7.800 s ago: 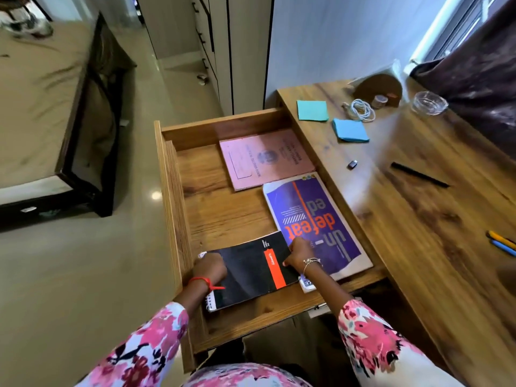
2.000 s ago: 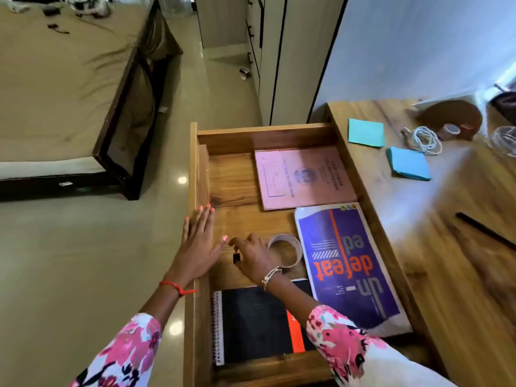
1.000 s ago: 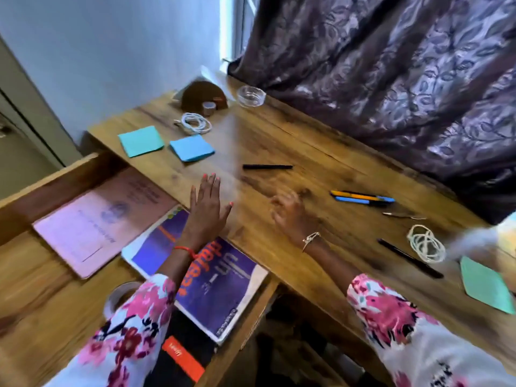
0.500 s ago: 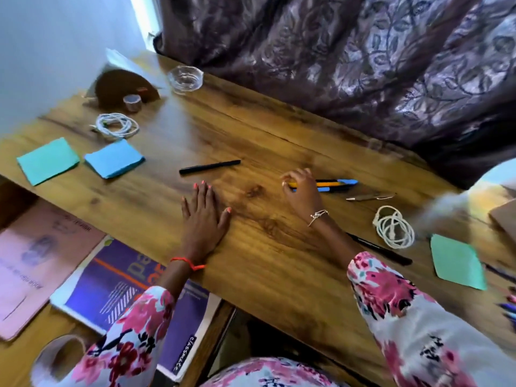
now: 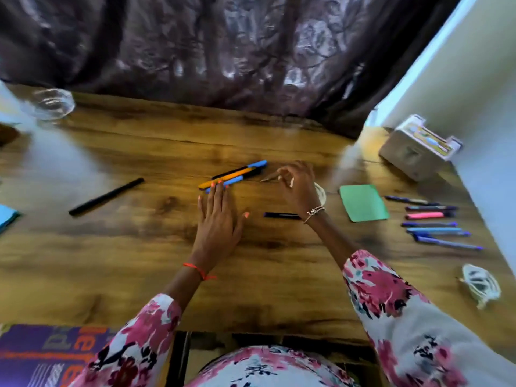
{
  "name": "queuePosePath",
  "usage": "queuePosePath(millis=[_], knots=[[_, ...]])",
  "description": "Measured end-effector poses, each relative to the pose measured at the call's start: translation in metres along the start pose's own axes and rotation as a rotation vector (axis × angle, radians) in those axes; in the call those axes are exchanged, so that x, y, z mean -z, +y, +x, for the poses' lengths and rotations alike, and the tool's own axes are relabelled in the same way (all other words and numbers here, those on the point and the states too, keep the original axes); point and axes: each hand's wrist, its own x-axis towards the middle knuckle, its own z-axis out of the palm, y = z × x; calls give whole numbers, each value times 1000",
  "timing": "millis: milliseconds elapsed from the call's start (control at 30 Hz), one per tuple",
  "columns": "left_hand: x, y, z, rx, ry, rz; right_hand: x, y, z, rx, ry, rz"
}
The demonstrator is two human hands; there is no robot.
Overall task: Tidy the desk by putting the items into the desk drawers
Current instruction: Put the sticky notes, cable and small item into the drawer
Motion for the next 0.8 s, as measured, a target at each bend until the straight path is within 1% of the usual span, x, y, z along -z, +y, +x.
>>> queuePosePath(millis=[67, 133, 200, 233, 267, 333, 400, 600, 800], knots=[[-6, 20, 6, -77, -17, -3, 21, 19, -8, -71, 38, -3], [-14, 38, 10, -143, -28, -11, 40, 34, -17, -71, 73, -55], [-21, 53, 12, -184, -50, -13, 52, 48, -26, -63, 150, -43], [-25, 59, 11, -205, -61, -22, 57, 56, -30, -90, 174, -22], [-28, 65, 10, -227, -72, -31, 60, 62, -33, -152, 169, 3], [-34, 74, 4, -274, -97, -37, 61, 73, -35, -318, 85, 54], [-39, 79, -5, -320, -126, -29, 58, 80, -34, -396, 11, 75], [-44, 79, -32, -455, -178, 39, 47, 72, -26, -505, -51, 132], [-47, 66, -47, -480, -281, 136, 41, 58, -21, -511, -104, 168]])
